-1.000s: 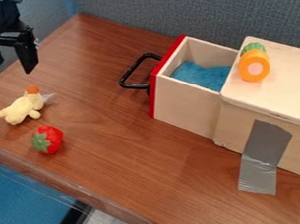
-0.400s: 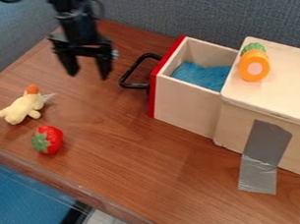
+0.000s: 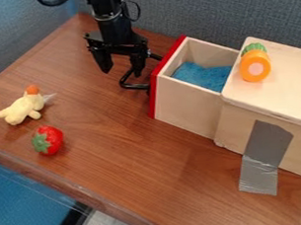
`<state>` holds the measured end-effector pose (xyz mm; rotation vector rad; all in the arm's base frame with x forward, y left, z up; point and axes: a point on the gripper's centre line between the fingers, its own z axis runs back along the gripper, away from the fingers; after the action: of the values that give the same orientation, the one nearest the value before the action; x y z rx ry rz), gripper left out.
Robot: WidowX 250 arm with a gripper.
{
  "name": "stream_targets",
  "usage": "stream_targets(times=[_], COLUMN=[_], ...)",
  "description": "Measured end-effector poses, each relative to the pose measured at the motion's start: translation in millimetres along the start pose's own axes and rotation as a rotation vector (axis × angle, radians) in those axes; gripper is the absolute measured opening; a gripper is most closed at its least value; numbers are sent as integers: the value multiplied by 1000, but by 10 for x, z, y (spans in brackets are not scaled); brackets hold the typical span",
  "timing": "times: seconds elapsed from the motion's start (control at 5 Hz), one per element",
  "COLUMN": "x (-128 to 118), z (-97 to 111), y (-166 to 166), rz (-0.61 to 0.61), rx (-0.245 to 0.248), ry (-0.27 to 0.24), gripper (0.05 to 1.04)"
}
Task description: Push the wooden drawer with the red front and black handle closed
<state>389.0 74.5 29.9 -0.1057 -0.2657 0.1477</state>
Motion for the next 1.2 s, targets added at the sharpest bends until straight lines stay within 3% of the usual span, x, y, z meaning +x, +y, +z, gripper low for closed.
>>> stream_targets(times=[0.2, 0.6, 0.8, 1.2], x=[52, 79, 38, -45], z=[-106, -276, -312, -343], y=[22, -111, -195, -730], rz=[12, 6, -3, -82], rx=[5, -31, -46, -108], ry=[0, -9, -7, -5], gripper=[949, 351, 174, 128])
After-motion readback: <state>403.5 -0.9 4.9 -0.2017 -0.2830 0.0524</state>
